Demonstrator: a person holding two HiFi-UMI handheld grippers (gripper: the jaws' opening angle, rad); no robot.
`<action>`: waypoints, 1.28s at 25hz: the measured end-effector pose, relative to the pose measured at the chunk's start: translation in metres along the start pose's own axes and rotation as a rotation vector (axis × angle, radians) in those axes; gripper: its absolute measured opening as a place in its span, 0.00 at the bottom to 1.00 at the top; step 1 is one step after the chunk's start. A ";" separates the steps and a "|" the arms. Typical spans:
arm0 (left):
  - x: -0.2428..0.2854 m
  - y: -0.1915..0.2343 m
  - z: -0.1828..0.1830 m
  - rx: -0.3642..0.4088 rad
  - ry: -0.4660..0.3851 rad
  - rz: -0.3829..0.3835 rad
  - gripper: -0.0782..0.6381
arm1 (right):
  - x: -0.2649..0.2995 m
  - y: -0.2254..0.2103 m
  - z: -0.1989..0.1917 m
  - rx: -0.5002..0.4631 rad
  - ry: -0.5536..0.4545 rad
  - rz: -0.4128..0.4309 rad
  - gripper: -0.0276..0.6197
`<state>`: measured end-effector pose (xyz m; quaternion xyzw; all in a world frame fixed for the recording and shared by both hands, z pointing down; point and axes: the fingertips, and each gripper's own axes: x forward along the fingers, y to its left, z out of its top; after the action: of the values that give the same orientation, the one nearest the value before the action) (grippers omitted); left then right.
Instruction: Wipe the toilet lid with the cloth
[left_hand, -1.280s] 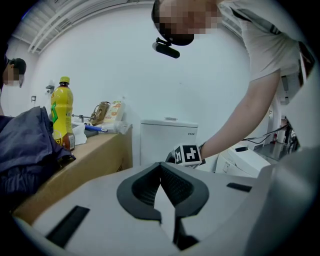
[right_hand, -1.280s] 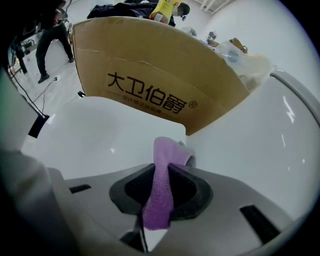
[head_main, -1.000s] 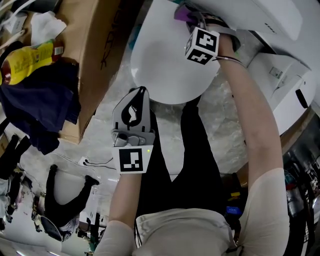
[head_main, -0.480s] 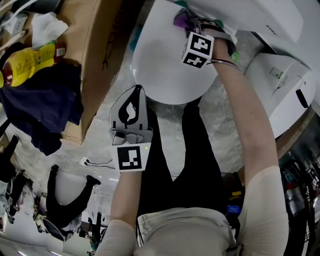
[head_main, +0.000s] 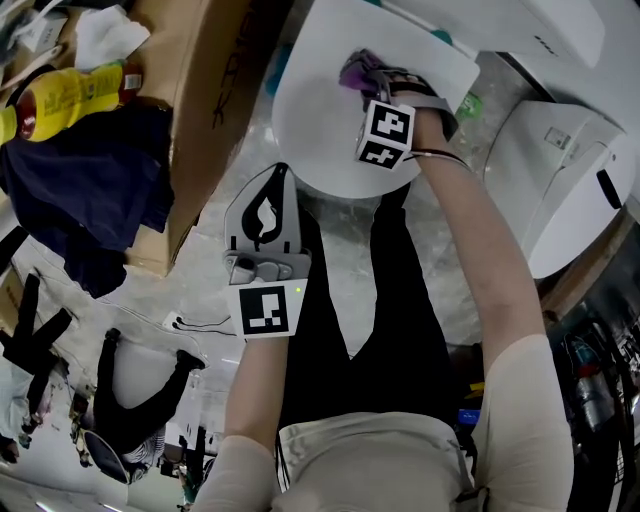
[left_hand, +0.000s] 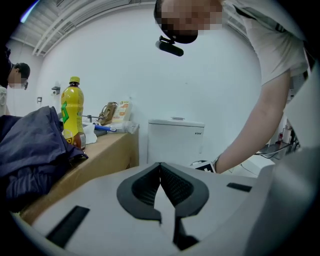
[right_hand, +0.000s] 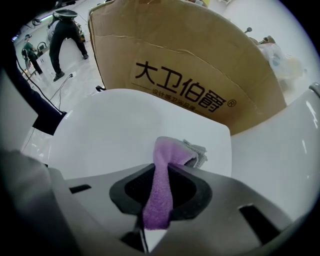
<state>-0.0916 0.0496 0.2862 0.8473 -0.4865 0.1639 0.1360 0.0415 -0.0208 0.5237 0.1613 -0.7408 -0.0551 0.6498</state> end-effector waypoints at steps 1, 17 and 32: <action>-0.003 0.000 -0.002 -0.004 0.000 0.001 0.13 | -0.001 0.008 0.002 0.002 -0.001 0.007 0.18; -0.044 0.002 -0.032 0.007 0.015 -0.004 0.13 | -0.025 0.130 0.034 0.046 -0.033 0.107 0.18; -0.060 0.003 -0.032 0.013 0.002 0.005 0.13 | -0.046 0.229 0.063 0.124 -0.061 0.233 0.18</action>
<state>-0.1269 0.1073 0.2908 0.8468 -0.4873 0.1685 0.1306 -0.0536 0.2012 0.5379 0.1120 -0.7760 0.0617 0.6177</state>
